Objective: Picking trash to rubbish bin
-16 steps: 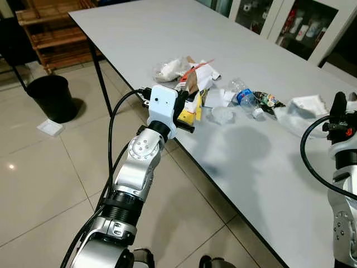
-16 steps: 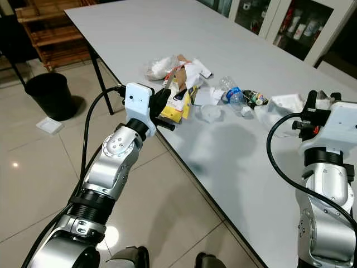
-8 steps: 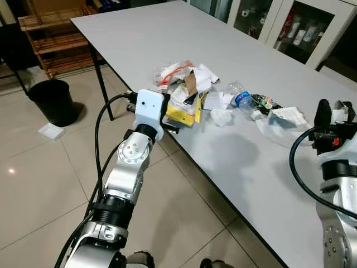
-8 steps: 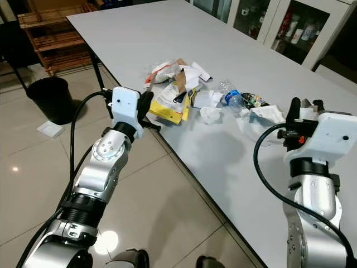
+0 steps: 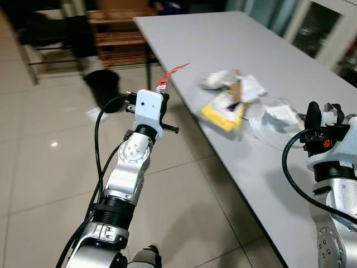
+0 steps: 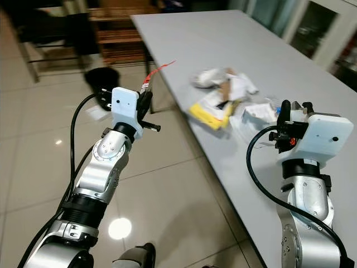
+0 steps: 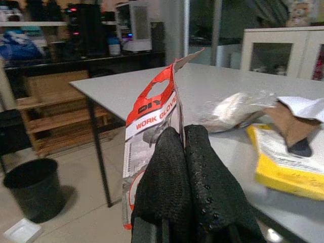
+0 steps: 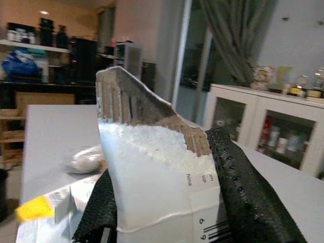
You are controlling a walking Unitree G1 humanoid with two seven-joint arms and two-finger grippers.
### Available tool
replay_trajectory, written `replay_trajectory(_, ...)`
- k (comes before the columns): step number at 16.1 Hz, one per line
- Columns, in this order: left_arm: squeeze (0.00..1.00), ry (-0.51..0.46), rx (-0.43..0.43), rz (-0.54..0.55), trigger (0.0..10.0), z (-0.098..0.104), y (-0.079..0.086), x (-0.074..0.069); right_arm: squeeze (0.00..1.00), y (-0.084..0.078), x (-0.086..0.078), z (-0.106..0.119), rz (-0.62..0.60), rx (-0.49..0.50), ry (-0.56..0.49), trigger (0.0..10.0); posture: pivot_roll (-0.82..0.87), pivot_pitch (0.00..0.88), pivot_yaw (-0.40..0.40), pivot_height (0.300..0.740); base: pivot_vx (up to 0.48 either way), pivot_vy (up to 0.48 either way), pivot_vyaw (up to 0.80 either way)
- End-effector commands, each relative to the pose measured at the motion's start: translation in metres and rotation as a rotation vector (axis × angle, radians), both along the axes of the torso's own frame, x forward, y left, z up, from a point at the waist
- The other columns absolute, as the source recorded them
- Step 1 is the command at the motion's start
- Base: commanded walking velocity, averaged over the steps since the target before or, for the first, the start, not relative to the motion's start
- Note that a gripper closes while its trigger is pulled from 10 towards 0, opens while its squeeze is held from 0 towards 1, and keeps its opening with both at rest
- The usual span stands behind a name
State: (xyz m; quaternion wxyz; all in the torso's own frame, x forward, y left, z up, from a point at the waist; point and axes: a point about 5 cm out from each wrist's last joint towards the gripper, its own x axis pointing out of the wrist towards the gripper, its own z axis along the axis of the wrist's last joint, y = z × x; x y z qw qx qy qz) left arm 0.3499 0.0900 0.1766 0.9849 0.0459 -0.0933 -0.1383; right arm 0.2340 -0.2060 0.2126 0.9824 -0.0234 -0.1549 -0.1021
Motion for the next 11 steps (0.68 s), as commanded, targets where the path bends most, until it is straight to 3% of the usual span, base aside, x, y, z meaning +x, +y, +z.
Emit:
replay_trajectory(1,0.0,-0.014,-0.017,0.002,0.0,0.0067,-0.0024,0.0025,0.0,-0.0017,-0.0017,0.0005,-0.012,-0.003,0.003,10.0,0.12,0.078,-0.044,0.74,0.0,0.0,0.8)
replay_trajectory(9,0.0,-0.006,-0.026,0.013,0.0,0.0087,-0.0015,0.0073,0.0,-0.0013,-0.0008,0.0004,-0.011,-0.001,0.007,10.0,0.11,0.082,-0.045,0.74,0.0,0.0,0.8)
replay_trajectory(11,0.0,0.013,-0.032,0.019,0.0,0.0064,-0.0004,0.0084,0.0,-0.0013,-0.0008,0.0003,-0.011,0.005,0.006,10.0,0.11,0.083,-0.045,0.74,0.0,0.0,0.24)
